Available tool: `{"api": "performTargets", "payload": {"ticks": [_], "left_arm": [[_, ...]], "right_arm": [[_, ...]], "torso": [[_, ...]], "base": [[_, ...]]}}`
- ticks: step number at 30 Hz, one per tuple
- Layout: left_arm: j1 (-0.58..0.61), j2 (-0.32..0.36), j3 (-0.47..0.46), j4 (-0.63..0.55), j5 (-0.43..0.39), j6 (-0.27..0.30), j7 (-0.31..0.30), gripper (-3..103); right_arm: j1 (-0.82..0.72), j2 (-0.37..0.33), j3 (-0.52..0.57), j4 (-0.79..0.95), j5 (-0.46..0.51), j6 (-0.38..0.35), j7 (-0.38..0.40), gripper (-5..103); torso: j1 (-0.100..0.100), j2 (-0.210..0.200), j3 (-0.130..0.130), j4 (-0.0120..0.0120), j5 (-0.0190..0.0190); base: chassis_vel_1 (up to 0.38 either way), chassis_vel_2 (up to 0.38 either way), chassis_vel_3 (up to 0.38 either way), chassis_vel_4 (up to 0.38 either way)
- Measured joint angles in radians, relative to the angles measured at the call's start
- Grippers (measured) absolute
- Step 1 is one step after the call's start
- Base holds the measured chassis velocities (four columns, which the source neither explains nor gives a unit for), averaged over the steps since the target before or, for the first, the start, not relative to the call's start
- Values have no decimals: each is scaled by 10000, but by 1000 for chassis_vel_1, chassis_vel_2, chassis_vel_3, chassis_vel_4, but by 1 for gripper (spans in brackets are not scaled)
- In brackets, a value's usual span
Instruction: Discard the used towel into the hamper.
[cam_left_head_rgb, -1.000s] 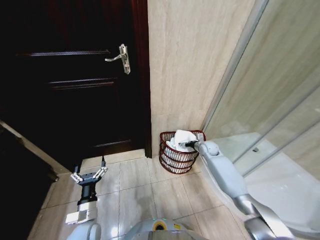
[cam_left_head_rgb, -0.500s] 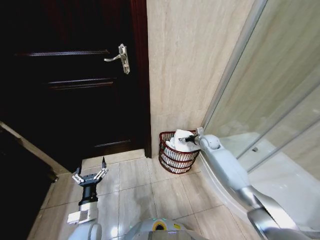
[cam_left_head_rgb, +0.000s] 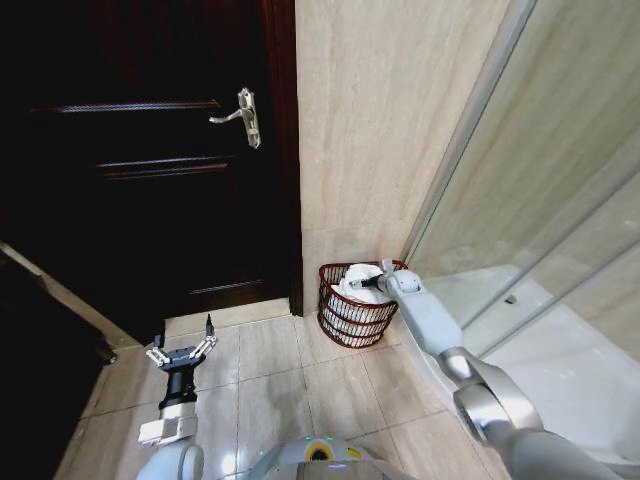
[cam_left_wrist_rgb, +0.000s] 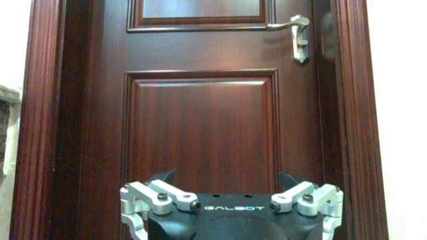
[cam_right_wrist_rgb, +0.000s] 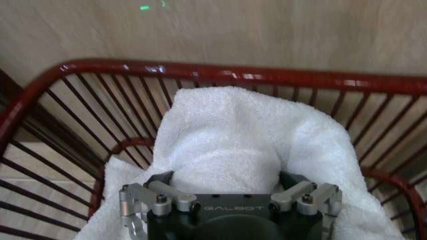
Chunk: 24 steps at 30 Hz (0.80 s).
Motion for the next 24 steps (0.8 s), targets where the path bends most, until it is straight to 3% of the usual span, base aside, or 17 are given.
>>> {"api": "performTargets", "payload": {"ticks": [9, 13, 17, 24], "left_arm": [[-46, 1, 45, -60, 85, 17, 7, 100], [-50, 0, 52, -165, 55, 41, 8, 100], [-55, 0, 53, -314, -90, 94, 7, 100], [-55, 2, 137, -350, -158, 92, 8, 100]], "right_arm": [[-305, 32, 493, -33, -88, 305, 79, 100], [-505, -190, 500, 877, 250, 143, 308, 100], [-1259, -939, 562, 3520, 610, -144, 606, 100], [-2055, -1496, 795, 5459, 1060, -174, 1149, 100]], "torso": [[0, 0, 3, -2, 5], [1, -1, 5, -3, 7], [2, -2, 5, -2, 6], [1, -1, 4, -4, 9]], "base": [[0, 0, 0, 0], [0, 0, 0, 0], [0, 0, 0, 0], [0, 0, 0, 0]]}}
